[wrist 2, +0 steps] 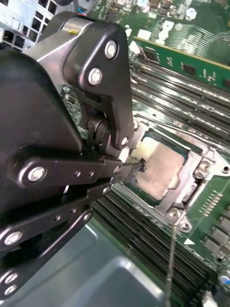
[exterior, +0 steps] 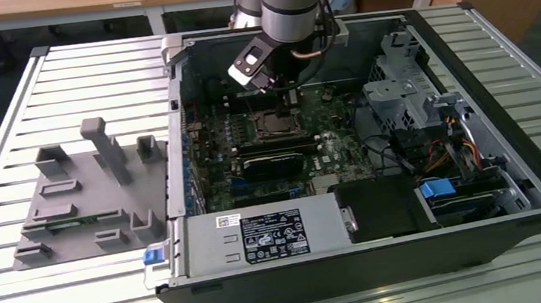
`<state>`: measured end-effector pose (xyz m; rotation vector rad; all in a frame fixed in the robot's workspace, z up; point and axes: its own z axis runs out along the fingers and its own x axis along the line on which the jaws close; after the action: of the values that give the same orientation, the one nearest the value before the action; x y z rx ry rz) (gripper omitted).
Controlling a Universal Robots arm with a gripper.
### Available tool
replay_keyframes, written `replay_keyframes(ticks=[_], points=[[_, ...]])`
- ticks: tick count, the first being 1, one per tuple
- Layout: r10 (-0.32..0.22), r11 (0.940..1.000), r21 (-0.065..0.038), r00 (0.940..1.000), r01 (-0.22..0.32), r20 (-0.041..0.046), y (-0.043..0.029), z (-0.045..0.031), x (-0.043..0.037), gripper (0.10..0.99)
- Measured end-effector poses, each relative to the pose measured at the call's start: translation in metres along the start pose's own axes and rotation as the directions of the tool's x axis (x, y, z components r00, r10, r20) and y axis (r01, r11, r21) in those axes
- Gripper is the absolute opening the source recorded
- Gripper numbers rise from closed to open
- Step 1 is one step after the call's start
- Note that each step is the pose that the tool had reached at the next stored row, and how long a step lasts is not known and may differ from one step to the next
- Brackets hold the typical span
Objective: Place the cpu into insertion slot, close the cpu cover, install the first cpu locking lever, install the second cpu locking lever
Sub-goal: 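Close the cpu cover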
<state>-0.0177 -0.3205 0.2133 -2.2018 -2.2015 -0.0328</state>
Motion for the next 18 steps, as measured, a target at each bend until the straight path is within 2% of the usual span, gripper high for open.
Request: replay_keyframes(ticks=[7, 18], points=[[-0.001, 1.0000, 0.000, 1.0000, 0.001, -0.0001, -0.0143, 0.0025, -0.0001, 0.118], [-0.001, 1.0000, 0.000, 1.0000, 0.001, 0.0000, -0.0281, 0.0066, -0.0002, 0.118]])
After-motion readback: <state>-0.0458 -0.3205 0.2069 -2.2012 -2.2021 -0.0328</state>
